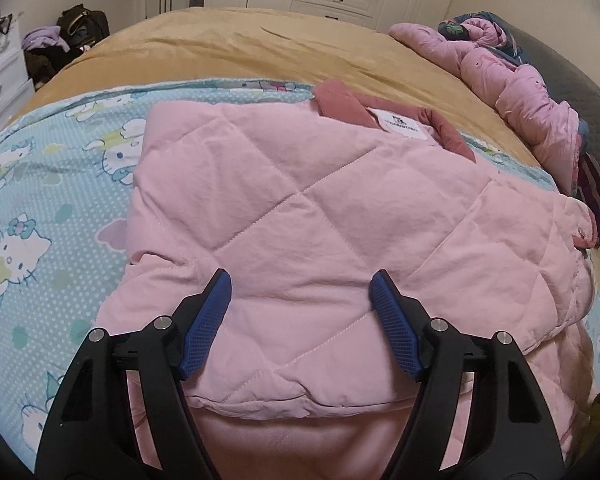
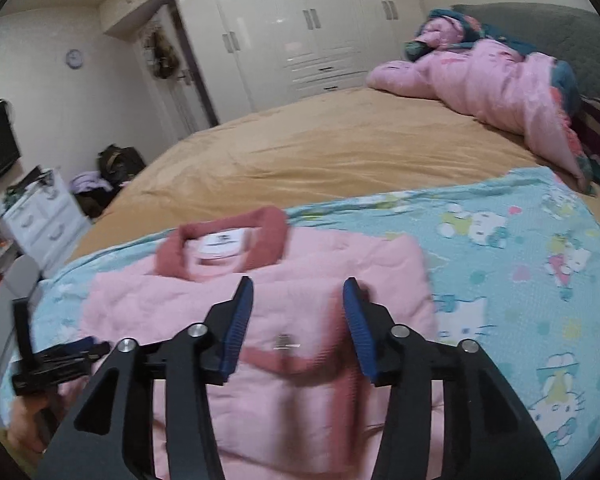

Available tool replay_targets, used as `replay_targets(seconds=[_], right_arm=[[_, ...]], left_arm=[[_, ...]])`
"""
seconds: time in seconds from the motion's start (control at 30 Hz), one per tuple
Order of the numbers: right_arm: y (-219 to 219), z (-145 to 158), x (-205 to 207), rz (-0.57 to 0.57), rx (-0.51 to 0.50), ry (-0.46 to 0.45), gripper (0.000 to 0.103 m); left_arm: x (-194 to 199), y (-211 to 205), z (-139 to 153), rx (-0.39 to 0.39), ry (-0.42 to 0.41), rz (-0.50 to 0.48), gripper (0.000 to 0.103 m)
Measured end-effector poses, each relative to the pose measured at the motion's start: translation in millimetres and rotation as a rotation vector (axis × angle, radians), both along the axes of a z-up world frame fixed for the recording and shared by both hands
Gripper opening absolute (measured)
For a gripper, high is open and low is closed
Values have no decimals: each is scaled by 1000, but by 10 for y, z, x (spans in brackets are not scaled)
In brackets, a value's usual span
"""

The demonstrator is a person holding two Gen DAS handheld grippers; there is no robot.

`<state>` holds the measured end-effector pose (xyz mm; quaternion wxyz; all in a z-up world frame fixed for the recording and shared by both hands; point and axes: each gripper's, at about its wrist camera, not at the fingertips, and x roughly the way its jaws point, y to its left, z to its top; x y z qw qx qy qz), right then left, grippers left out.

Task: Fold large clothes

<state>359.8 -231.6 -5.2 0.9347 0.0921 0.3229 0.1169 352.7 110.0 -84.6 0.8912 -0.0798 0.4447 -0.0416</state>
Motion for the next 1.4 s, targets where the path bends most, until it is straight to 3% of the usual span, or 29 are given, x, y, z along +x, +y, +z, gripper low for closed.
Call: replay_targets(seconds=[0.07, 0.13, 0.17, 0.3, 0.43, 0.6, 0.9, 1.1, 1.17, 1.4], right_arm=[[256, 44, -33, 70, -31, 2, 61], [502, 50, -25, 127, -73, 12, 80], [645, 24, 0, 149, -110, 28, 81], [1028, -184, 148, 213, -186, 121, 83], [1175, -423, 243, 226, -196, 200, 84], [1249, -849, 339, 237, -312, 290, 85], [1172, -994, 359, 221, -277, 275, 86], [1021, -748, 196, 200, -209, 248, 86], [976, -671, 115, 182, -201, 238, 92], [736, -455, -100, 129, -124, 188, 97]], left_arm=[[-1, 4, -15, -5, 4, -1, 65], [3, 5, -28, -6, 7, -2, 65], [13, 0, -30, -3, 9, -3, 65], [11, 1, -30, -2, 10, -4, 65], [27, -26, -49, 5, 12, -5, 65], [23, -40, -43, 8, 13, -10, 65], [24, -67, -28, 23, 16, -9, 64], [20, -61, 48, 15, 20, -10, 64], [8, -73, 99, 10, 18, -15, 65], [-60, -182, 276, 13, -5, -43, 86]])
